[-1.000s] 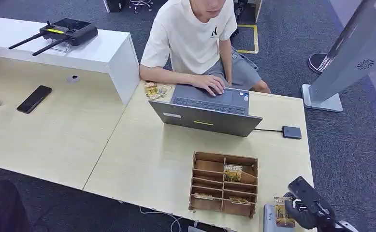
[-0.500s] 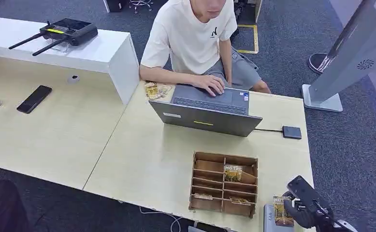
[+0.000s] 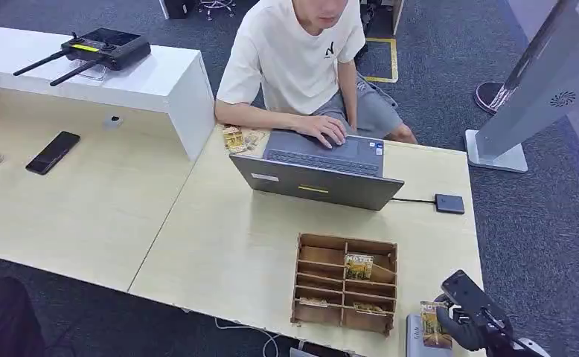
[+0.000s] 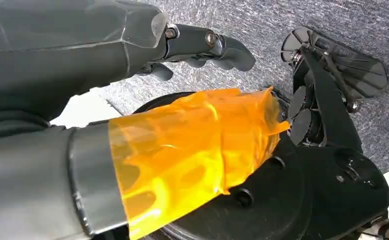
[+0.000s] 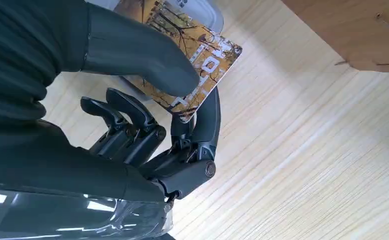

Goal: Pass the card to the sensor for recognition and then transmit it.

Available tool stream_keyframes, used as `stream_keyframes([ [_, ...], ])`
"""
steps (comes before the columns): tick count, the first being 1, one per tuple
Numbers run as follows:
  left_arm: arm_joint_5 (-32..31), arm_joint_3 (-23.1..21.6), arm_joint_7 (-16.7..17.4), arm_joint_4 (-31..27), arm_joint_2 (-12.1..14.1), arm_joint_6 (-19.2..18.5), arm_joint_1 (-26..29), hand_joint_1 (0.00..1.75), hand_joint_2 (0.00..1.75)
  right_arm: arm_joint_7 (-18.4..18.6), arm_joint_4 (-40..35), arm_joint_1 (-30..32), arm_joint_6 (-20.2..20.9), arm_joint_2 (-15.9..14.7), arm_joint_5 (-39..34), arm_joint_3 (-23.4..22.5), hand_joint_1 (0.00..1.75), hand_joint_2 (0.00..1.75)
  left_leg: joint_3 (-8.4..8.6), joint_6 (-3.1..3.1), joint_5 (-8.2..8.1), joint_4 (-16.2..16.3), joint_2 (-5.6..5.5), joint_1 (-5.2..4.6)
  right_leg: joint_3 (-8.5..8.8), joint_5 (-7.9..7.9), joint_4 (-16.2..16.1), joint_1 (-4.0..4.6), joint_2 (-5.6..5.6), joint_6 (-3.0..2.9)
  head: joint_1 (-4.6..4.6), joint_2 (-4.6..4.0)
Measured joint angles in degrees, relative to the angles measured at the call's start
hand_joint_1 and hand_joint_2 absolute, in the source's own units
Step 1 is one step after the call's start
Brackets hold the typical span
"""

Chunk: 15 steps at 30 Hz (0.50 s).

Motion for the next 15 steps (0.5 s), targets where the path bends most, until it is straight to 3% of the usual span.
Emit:
stream_keyframes([
  [6,0.0,0.0,0.0,0.0,0.0,0.1,0.0,0.00,0.00,-0.3,0.2,0.0,-0.3,0.3,0.1,0.0,1.75,1.75,0.00,0.00,0.00,0.0,0.00,0.00,0.00,0.00,0.0,0.00,0.00,0.00,0.00,0.00],
  [15,-1.3,0.0,0.3,0.0,0.5,-2.3,0.0,0.00,0.00,-3.8,-0.3,-0.5,-4.9,3.2,2.6,-0.9,1.75,1.75,0.00,0.00,0.00,0.0,0.01,0.01,0.00,0.00,0.0,0.01,0.00,0.00,-0.02,0.00],
])
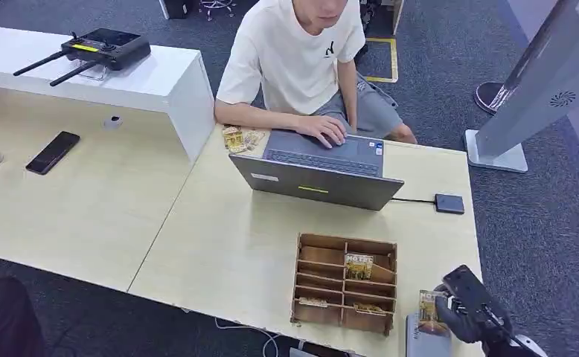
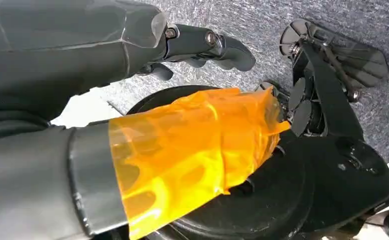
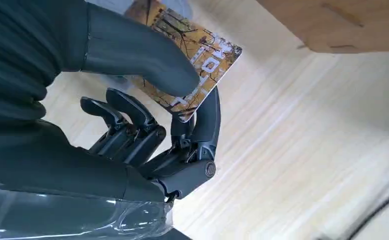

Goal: Pass the card to the sensor for recognition and then transmit it.

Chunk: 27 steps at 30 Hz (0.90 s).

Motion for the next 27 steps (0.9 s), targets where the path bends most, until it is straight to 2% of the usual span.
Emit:
stream_keyframes([
  [14,-1.7,-0.3,-3.0,0.0,0.0,-0.5,0.0,0.00,0.00,-9.3,-4.0,-2.7,-7.1,8.4,5.4,-4.7,1.75,1.75,0.00,0.00,0.01,0.0,-0.02,0.00,0.00,0.00,0.0,0.00,-0.01,0.00,0.02,0.00],
  [21,-1.7,-0.3,-3.0,0.0,0.0,-0.5,0.0,0.00,0.00,-9.5,-4.0,-2.8,-7.3,8.5,5.5,-4.8,1.75,1.75,0.00,0.00,0.01,0.0,-0.02,0.00,0.00,0.00,0.0,0.00,-0.01,0.00,0.02,0.00],
  [24,-2.1,-0.4,-3.5,0.0,0.0,-0.8,0.0,0.00,0.00,-10.7,-4.5,-3.0,-8.3,9.3,7.0,-4.9,1.75,1.75,0.00,0.00,0.01,0.0,0.00,0.01,0.00,0.00,0.0,0.01,0.01,0.00,0.02,0.00],
  [25,-3.6,-1.5,-5.2,0.0,0.0,-1.0,0.0,0.00,0.00,-15.9,-6.8,-3.4,-14.0,12.0,13.5,-5.4,1.75,1.75,0.00,0.00,0.01,0.0,0.00,0.01,0.00,0.00,0.0,0.01,0.00,0.00,0.02,0.00],
  [26,-5.0,-2.9,-6.9,0.0,0.0,-0.9,0.2,0.00,0.00,-19.6,-9.2,-3.4,-18.3,14.8,18.1,-6.1,1.75,1.75,0.01,0.00,0.01,0.0,0.00,0.02,0.00,0.00,0.0,0.02,0.01,0.00,0.02,0.00],
  [27,-5.2,-3.2,-7.1,0.0,0.0,-0.9,0.2,0.00,0.00,-20.4,-9.7,-3.4,-18.8,15.4,18.5,-6.2,1.75,1.75,0.01,0.00,0.01,0.0,0.00,0.02,0.00,0.00,0.0,0.02,0.01,0.00,0.02,0.00],
])
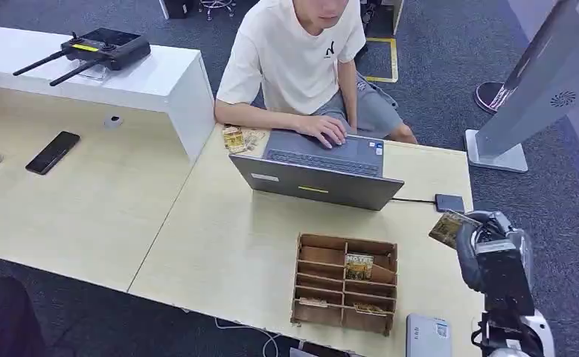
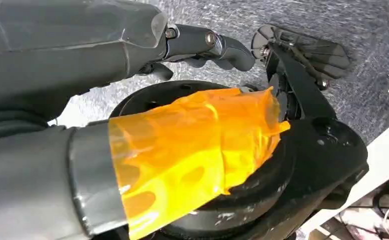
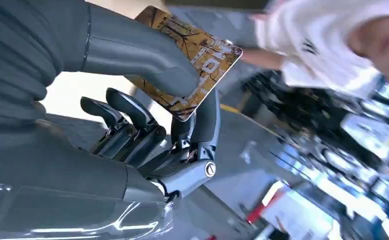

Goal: Pass the card to the sensor for recognition and then transmit it.

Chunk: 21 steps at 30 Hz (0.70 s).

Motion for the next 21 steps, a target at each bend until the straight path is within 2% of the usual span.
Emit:
stream_keyframes([
  [5,-1.2,-1.5,-1.6,0.0,0.0,0.0,0.2,0.00,0.00,-3.1,-3.2,-0.1,-1.9,2.9,0.2,-0.4,1.75,1.75,-0.01,0.00,0.00,0.0,0.00,0.00,0.00,0.00,0.0,0.00,0.01,0.00,0.00,0.00],
  [8,-1.7,-1.9,-2.1,0.0,0.0,0.0,0.2,0.00,0.00,-5.3,-4.2,-0.4,-1.6,4.4,-2.9,-0.5,1.75,1.75,-0.01,0.00,0.00,0.0,0.00,0.00,0.00,0.00,0.0,0.00,-0.01,0.00,0.00,0.00],
  [14,-2.6,-2.7,-3.0,0.0,0.0,-0.6,0.4,0.00,0.00,-6.8,-4.4,-2.6,0.6,6.5,-6.7,0.2,1.75,1.75,-0.02,-0.02,0.02,0.0,0.00,0.00,0.02,0.00,0.0,0.00,0.00,0.00,0.00,0.00],
  [21,-4.3,-3.2,-3.8,0.0,0.2,-1.1,0.4,0.00,0.00,-8.1,-2.4,-7.9,2.8,8.5,-9.9,3.2,1.75,1.75,-0.01,-0.04,0.04,0.0,0.01,0.01,0.01,0.01,0.0,0.01,0.01,0.00,0.00,0.00],
])
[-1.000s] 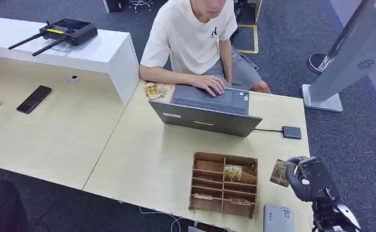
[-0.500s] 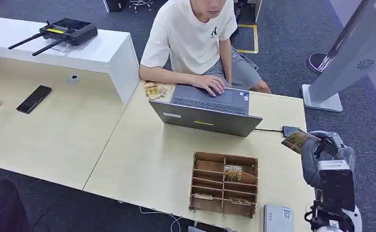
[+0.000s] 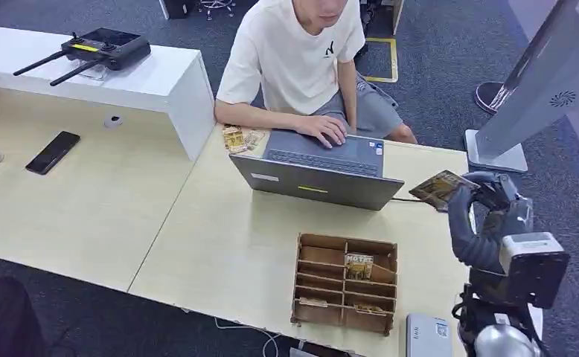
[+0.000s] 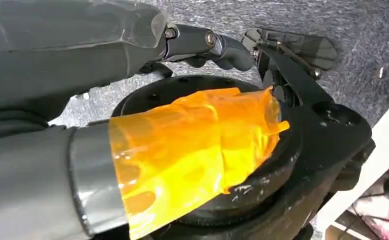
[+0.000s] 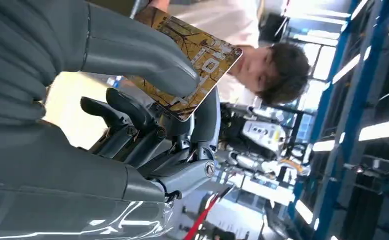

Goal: Pass the card to the sensor for recognition and then transmit it.

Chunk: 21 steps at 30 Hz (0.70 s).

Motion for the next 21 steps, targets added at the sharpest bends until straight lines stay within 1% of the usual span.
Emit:
stream_keyframes([
  [3,-0.7,-0.3,0.0,0.0,0.2,0.3,0.0,0.00,0.00,0.4,2.9,-3.5,1.1,0.9,-1.7,1.1,1.75,1.75,0.02,-0.01,0.01,0.0,0.00,0.02,0.00,0.00,0.0,0.01,0.00,0.00,0.02,0.00],
  [7,-1.4,-0.7,-0.4,0.0,0.5,0.2,0.0,0.00,0.00,-0.4,7.1,-7.1,1.6,1.9,-2.4,2.1,1.75,1.75,0.00,-0.06,0.05,0.0,-0.02,0.01,0.01,0.01,0.0,0.01,-0.01,-0.01,0.00,0.00],
  [12,-3.2,-1.0,-0.5,0.0,0.8,0.6,-0.3,0.00,0.00,1.2,13.8,-13.2,2.0,3.4,-2.8,3.2,1.75,1.75,0.01,-0.07,0.06,0.0,-0.01,0.02,0.00,0.01,0.0,0.01,0.00,-0.01,0.00,0.00],
  [16,-4.5,-1.2,-0.5,0.0,0.9,1.4,-0.3,0.00,0.00,1.6,20.1,-17.7,1.4,4.9,-2.1,4.0,1.75,1.75,0.02,-0.08,0.07,0.0,-0.02,0.02,0.00,0.03,0.0,0.02,-0.01,-0.03,0.00,0.00],
  [21,-5.8,-1.3,-0.5,0.0,1.0,2.1,-0.5,0.00,0.00,2.0,25.6,-22.0,0.7,6.2,-0.1,4.8,1.75,1.75,0.01,-0.11,0.08,0.0,-0.03,0.02,-0.01,0.03,0.0,0.02,-0.01,-0.04,0.02,0.00],
])
